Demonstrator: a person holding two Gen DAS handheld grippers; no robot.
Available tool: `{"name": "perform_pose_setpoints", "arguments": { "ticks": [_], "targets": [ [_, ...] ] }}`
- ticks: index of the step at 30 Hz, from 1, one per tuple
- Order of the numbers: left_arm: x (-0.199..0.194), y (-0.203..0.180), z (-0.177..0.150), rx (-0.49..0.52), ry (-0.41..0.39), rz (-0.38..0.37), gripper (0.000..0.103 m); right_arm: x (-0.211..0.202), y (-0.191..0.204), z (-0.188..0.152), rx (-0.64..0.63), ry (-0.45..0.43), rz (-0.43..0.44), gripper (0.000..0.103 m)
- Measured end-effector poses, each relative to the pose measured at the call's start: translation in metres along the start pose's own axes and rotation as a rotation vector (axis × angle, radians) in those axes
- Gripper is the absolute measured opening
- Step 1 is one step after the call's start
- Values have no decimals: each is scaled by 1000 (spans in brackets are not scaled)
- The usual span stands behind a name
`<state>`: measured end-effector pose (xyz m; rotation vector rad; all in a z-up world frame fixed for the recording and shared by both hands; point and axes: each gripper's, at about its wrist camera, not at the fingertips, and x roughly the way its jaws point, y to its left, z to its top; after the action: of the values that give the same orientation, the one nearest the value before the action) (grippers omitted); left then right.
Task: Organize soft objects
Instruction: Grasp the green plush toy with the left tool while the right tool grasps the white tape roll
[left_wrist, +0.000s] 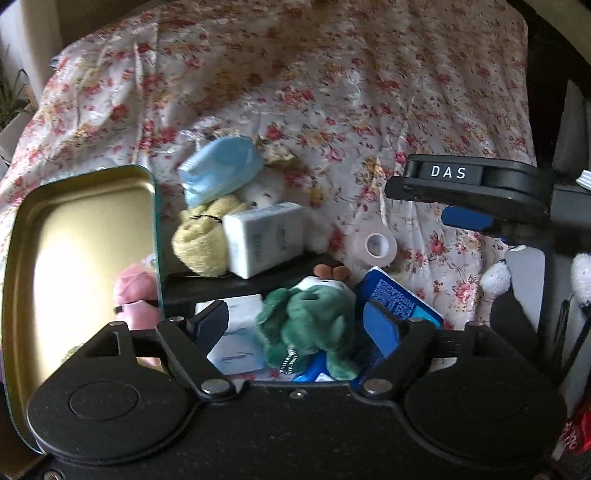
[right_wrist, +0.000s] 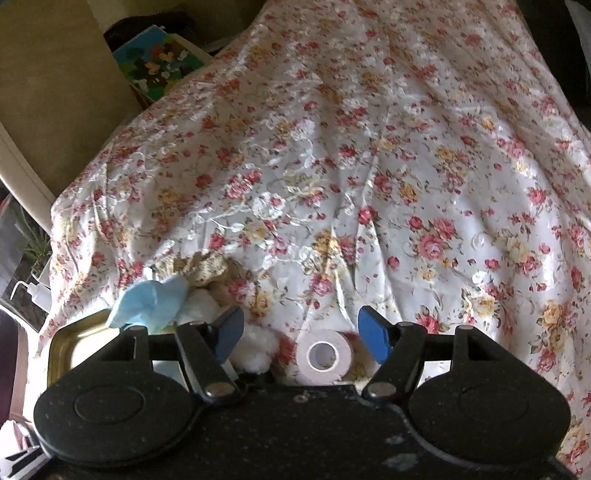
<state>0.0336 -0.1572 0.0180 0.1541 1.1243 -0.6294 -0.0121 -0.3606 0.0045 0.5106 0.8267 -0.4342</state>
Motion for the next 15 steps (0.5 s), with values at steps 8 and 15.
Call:
{"name": "perform_pose_setpoints", "arguments": {
  "ticks": [8, 15],
  "targets": [
    [28, -11, 1, -4, 79, 10, 76, 13, -25, 5, 78, 44, 5, 68],
    [41, -27, 4, 18, 92, 46, 76, 24, -31, 4, 79, 83, 12, 68]
  ]
}}
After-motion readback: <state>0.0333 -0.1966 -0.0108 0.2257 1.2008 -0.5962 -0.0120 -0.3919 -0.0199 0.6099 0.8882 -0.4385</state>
